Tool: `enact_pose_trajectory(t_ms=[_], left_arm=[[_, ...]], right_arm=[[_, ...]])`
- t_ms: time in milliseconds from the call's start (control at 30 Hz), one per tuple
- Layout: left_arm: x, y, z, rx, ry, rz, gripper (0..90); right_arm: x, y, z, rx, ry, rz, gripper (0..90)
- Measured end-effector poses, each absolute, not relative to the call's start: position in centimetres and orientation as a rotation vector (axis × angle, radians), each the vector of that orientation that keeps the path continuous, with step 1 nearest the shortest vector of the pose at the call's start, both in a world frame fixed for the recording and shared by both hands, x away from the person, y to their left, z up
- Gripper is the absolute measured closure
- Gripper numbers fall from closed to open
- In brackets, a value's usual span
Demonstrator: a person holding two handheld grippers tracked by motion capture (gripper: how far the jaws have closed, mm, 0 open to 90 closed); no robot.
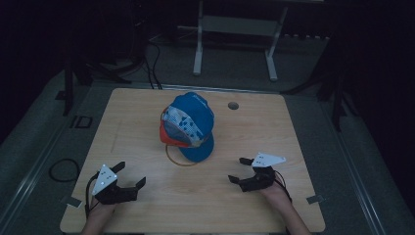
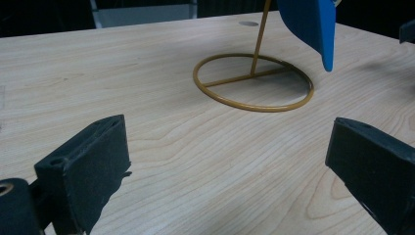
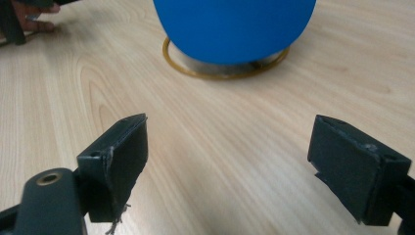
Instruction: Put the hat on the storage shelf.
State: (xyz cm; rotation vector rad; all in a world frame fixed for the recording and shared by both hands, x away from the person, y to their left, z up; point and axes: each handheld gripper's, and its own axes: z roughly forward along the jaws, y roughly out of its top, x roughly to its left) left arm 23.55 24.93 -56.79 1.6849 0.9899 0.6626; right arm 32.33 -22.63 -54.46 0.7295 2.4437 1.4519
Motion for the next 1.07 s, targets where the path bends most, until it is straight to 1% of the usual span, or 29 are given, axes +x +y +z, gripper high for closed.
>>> enact_pose_trajectory(t_ms=[467, 667, 1067], left_arm=[[23.6, 24.9, -56.8, 1.685, 0.992, 0.656, 2.9], [23.6, 24.9, -56.8, 1.684, 0.988, 0.652, 2.9], [23.7, 24.8, -56.9, 1.687, 0.987, 0.646, 2.9]], right_arm=[[31.1, -25.2, -56.2, 0.802, 2.456, 1.352, 14.9], [30.8, -26.4, -56.2, 0.821, 2.418, 1.399, 14.9], [30.9, -26.8, -56.6, 0.833, 2.401, 1.394, 15.0]])
